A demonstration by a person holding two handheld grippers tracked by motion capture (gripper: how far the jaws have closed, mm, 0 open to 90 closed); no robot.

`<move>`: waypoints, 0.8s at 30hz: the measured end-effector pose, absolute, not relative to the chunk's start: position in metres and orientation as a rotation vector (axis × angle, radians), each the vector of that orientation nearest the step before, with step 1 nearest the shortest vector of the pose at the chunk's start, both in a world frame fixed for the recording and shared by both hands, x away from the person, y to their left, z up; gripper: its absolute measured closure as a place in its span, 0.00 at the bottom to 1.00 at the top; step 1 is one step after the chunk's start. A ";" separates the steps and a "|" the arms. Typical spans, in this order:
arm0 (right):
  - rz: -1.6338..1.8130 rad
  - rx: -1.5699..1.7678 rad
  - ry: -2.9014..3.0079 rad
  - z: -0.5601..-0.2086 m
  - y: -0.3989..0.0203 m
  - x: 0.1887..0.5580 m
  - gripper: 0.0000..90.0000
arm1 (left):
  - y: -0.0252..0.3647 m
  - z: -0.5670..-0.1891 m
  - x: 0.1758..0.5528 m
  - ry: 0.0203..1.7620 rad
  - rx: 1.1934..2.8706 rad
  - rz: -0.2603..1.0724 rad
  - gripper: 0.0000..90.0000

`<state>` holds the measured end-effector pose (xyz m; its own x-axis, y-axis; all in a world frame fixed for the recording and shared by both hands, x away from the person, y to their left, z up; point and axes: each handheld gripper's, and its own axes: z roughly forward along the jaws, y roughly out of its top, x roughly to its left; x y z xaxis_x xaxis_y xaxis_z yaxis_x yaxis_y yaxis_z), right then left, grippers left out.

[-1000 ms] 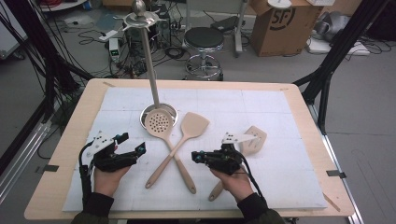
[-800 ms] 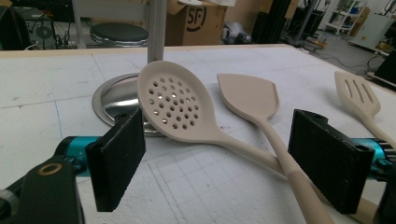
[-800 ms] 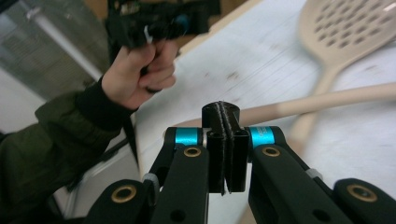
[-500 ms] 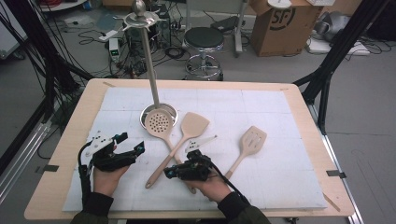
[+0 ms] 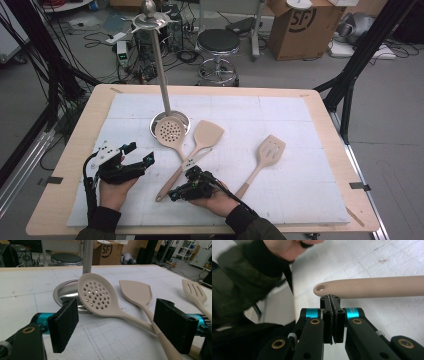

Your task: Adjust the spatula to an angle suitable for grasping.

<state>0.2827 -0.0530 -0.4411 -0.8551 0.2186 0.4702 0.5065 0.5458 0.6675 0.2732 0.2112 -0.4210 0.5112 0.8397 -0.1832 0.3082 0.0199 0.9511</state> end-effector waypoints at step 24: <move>-1.173 -0.672 -2.481 -0.442 -0.031 0.318 0.99 | 0.218 -0.422 0.270 1.034 1.538 0.570 0.24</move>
<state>0.3177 -0.0312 -0.4417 -0.8402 0.2783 0.4655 0.5363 0.5537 0.6370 0.2700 0.2184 -0.4218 0.4956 0.8496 -0.1804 0.3009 0.0268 0.9533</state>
